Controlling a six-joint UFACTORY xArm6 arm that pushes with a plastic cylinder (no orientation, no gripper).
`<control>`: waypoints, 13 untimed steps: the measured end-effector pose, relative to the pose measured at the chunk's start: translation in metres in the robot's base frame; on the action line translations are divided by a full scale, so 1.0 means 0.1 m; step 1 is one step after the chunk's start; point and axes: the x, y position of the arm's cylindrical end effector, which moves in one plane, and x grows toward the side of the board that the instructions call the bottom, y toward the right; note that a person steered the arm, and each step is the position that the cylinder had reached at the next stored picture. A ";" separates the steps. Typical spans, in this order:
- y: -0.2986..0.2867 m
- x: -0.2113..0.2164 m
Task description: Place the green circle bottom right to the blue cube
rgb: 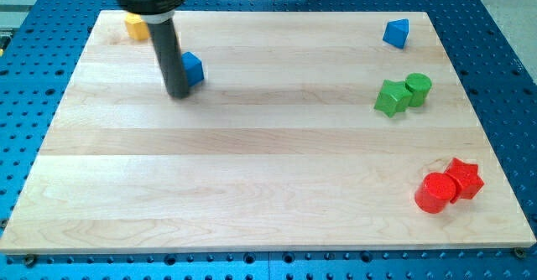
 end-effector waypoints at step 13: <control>2.69 0.41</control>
